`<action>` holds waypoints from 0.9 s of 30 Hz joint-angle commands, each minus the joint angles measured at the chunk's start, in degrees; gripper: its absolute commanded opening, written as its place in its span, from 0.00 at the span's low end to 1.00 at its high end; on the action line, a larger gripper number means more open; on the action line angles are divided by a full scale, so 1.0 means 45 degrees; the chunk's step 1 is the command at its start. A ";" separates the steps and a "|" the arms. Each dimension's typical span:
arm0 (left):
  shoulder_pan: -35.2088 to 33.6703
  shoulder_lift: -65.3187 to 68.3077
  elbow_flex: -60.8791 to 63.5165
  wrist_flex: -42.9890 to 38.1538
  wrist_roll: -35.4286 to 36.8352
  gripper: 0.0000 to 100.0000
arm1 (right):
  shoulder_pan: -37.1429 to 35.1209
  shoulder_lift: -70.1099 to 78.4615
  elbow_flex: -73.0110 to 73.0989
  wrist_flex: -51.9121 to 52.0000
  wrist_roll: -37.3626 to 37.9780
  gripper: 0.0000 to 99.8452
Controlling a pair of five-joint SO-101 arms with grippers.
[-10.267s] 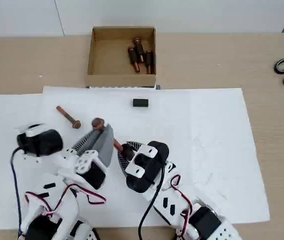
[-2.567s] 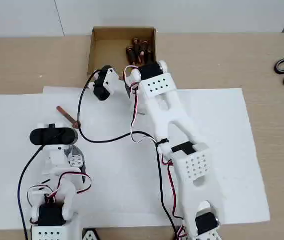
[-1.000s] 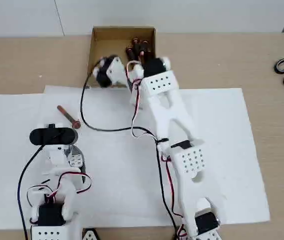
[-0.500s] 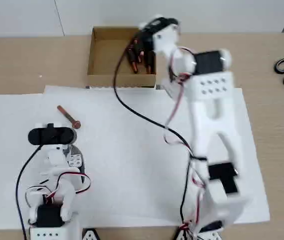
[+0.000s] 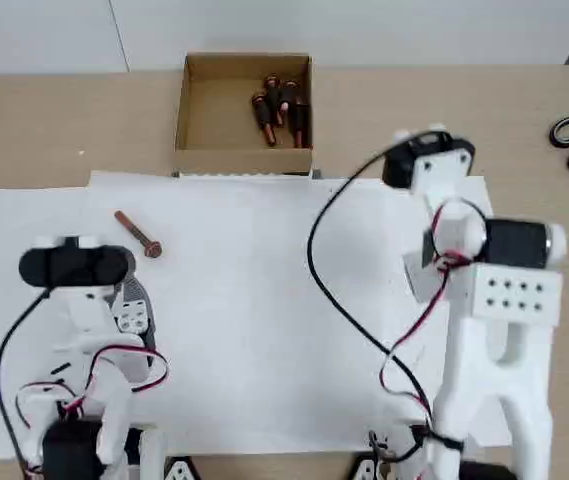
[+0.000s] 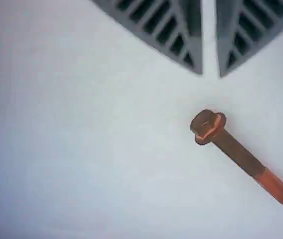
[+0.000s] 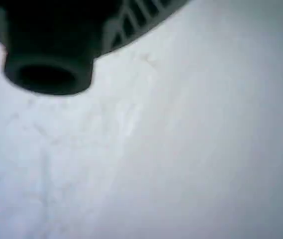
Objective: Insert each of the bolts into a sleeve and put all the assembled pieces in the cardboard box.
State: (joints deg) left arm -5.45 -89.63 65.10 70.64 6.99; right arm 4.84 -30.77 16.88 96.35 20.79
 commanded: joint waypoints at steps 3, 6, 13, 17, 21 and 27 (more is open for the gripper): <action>-0.0059 0.4474 -0.3468 0.0469 0.1582 0.01 | 0.0850 -0.1573 0.1016 -0.0049 -0.0117 0.00; -0.0059 0.6818 -0.5050 0.0977 0.2598 0.01 | 0.1455 -0.1866 0.1192 -0.0049 -0.0117 0.00; -0.0059 1.1722 -0.8918 0.1915 0.5197 0.01 | 0.3311 -0.2002 0.1856 -0.0029 -0.0098 0.00; -0.0059 1.4476 -1.0696 0.2305 0.6505 0.01 | 0.4581 -0.2022 0.2637 -0.0029 0.0488 0.00; -0.0059 1.7270 -1.2728 0.3536 0.8029 0.01 | 0.6046 -0.2022 0.3067 -0.0029 0.1153 0.00; -0.0449 2.0708 -1.5717 0.5040 0.8303 0.08 | 0.7902 -0.2022 0.3067 -0.0029 0.2422 0.00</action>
State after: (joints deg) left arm -5.89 -1.27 2.07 90.68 43.74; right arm 37.10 -38.42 30.95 96.35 29.32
